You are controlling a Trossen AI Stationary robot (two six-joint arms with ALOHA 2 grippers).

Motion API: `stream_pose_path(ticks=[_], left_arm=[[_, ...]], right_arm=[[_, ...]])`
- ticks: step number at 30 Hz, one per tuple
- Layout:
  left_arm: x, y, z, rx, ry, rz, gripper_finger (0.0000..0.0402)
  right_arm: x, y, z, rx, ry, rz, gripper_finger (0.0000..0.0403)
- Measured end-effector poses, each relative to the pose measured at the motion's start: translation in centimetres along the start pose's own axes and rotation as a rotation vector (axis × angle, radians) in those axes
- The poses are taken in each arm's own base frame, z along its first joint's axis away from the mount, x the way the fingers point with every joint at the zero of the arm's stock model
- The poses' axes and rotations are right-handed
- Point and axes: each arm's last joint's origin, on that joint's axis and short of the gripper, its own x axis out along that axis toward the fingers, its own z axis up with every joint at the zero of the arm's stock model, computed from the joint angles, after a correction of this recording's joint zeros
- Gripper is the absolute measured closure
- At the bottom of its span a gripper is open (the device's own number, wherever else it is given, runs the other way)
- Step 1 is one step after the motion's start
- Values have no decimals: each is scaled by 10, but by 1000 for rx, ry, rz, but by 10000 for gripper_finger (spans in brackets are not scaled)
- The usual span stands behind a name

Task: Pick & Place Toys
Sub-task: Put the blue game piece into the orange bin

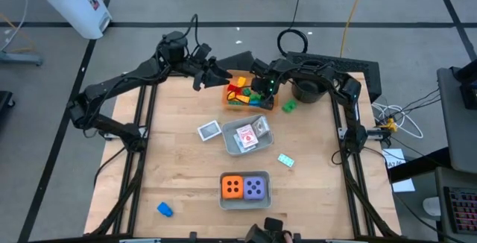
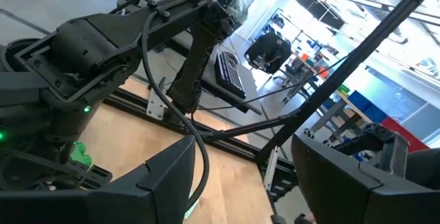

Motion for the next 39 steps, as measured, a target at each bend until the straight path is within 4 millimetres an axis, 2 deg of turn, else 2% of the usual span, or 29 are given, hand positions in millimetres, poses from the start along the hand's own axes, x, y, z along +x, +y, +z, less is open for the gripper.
stream_pose_path(ticks=[5, 8, 12, 18, 23, 27, 29, 32, 35, 39], left_arm=[[0, 0, 0, -16, 0, 0, 158], [0, 0, 0, -16, 0, -1, 158], [-3, 1, 1, -35, -2, -2, 158], [-24, -9, 6, -56, 7, -26, 158], [-53, -26, -1, -62, 38, 75, 158], [-73, -44, -15, -81, 96, 201, 158], [-80, -54, -24, -88, 135, 248, 158], [-86, -69, -38, -111, 211, 320, 158], [-88, -79, -51, -128, 276, 375, 158], [-84, -88, -68, -144, 310, 411, 158]], right_arm=[[-4, 0, 1, -1, -6, -9, 174], [-17, 0, 3, -4, -34, -20, 166], [-47, 3, 9, -17, -128, -77, 164], [-105, 11, 12, 46, -368, -142, 168], [-155, 18, 6, 146, -583, -141, 172], [-184, 25, -1, 201, -712, -91, 170], [-190, 31, -5, 233, -765, -49, 170], [-185, 47, -12, 263, -814, 11, 172], [-171, 73, -20, 230, -865, 74, 172], [-145, 116, -34, 128, -841, 132, 174]])
